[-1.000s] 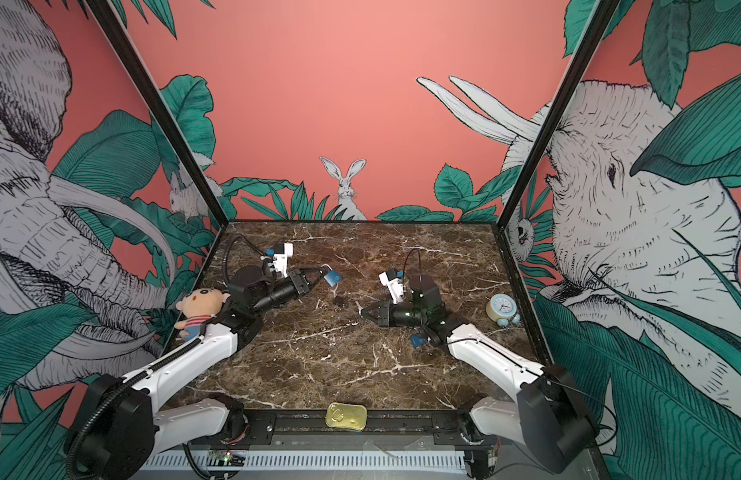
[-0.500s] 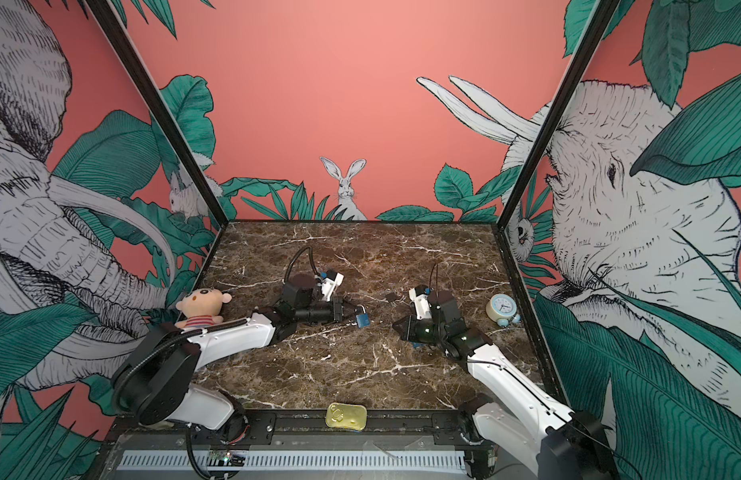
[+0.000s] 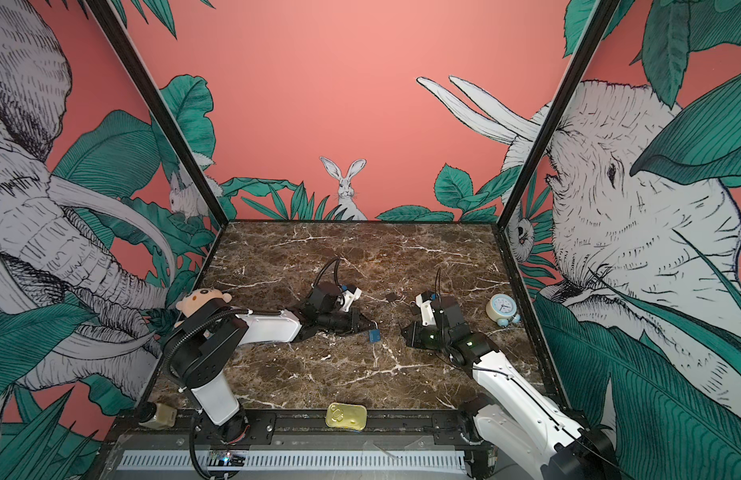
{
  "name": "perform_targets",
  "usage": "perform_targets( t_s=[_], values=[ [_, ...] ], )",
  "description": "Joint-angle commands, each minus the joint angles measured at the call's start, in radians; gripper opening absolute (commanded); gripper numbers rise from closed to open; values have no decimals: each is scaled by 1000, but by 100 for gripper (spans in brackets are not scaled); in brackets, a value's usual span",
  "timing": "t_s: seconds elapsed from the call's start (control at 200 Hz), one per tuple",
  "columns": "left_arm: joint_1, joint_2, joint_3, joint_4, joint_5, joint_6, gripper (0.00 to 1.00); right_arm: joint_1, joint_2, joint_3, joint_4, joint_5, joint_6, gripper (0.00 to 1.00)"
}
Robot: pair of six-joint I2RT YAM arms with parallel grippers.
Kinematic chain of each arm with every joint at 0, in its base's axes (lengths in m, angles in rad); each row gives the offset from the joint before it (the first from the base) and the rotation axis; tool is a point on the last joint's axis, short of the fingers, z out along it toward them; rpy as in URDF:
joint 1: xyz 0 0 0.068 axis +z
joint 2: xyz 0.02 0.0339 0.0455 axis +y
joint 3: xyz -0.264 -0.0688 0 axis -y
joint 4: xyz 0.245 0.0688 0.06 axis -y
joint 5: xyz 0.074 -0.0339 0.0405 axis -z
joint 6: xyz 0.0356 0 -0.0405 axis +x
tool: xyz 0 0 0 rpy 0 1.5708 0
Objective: Lock with the key
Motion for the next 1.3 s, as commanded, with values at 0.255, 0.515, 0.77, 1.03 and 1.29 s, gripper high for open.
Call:
perform_targets(
  t_s=[0.255,0.515,0.77,1.03,1.29],
  values=[
    [-23,62,113,-107,-34,19,0,-4,-25,0,7,42,-22,0],
    [-30,129,147,-108,-45,-2,0,-4,12,-15,30,45,-42,0],
    [-30,131,154,-155,-80,1,21,-2,103,-36,99,27,-43,0],
    [-30,70,128,-217,-150,3,29,14,189,-46,207,20,-12,0],
    [-15,-76,70,-287,-250,50,29,74,314,-36,309,58,18,0]
  ],
)
